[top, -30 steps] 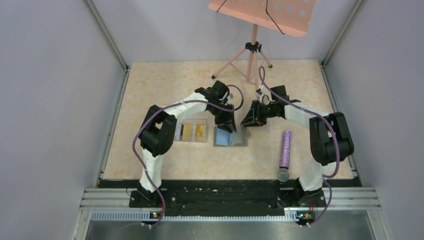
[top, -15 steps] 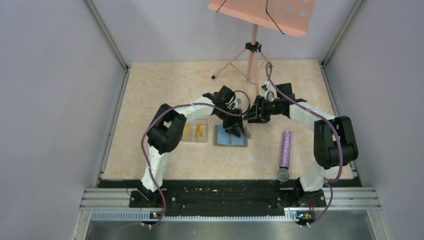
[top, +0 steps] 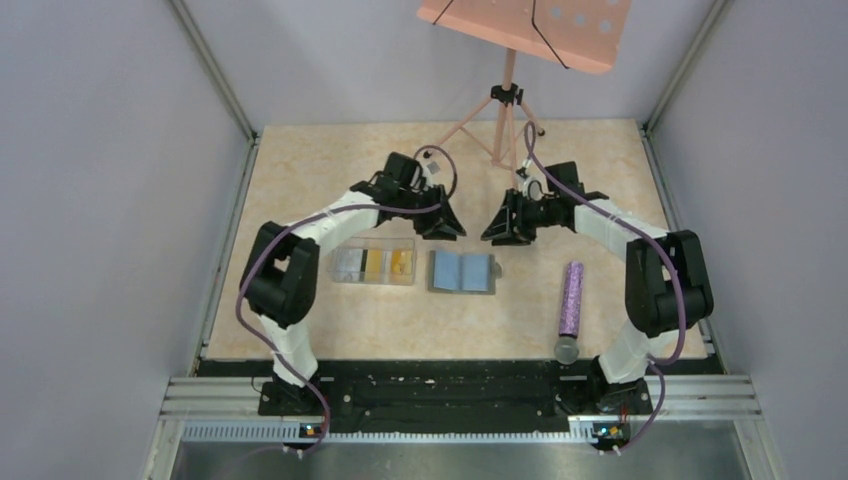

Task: Put the credit cards into the card holder
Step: Turn over the card slot in the card holder, then pick up the credit card from the storage box.

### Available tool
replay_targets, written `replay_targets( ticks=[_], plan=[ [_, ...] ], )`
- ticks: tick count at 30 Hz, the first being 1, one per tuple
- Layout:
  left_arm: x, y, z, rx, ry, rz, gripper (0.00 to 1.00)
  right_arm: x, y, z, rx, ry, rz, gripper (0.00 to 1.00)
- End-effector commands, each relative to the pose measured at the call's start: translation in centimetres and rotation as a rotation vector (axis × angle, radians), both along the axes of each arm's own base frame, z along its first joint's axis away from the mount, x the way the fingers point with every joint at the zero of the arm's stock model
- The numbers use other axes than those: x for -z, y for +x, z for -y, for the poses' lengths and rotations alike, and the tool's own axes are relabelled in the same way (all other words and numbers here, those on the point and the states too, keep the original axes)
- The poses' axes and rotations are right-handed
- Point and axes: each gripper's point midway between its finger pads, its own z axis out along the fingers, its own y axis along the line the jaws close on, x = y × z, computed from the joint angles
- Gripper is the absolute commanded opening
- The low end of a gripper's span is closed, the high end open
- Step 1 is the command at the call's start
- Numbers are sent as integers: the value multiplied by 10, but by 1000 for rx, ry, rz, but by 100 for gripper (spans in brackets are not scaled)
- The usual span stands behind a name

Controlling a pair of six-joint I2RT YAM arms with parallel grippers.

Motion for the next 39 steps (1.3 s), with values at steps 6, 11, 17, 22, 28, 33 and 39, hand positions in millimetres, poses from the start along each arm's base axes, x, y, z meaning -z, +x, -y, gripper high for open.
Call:
replay_targets(
  ticks=[6,11,17,22,28,33,39],
  plan=[
    [-35,18,-114,-261,-27,97,40,-15,7,-66,-146,13,53,49],
    [-6,-1,-170,-296,200,64,39,-12,4,-98,-193,20,20,51],
    [27,-12,-201,-291,421,5,38,0,-4,-129,-227,14,-46,56],
    [44,-8,-191,-268,454,-2,37,12,-10,-147,-249,12,-94,57],
    [68,-7,-175,-248,527,-8,34,23,-11,-157,-253,22,-144,57],
    [84,-3,-179,-287,575,-10,30,28,-11,-169,-271,34,-167,53],
    [99,-3,-186,-300,618,-26,31,34,-13,-175,-286,38,-187,47]
  ],
)
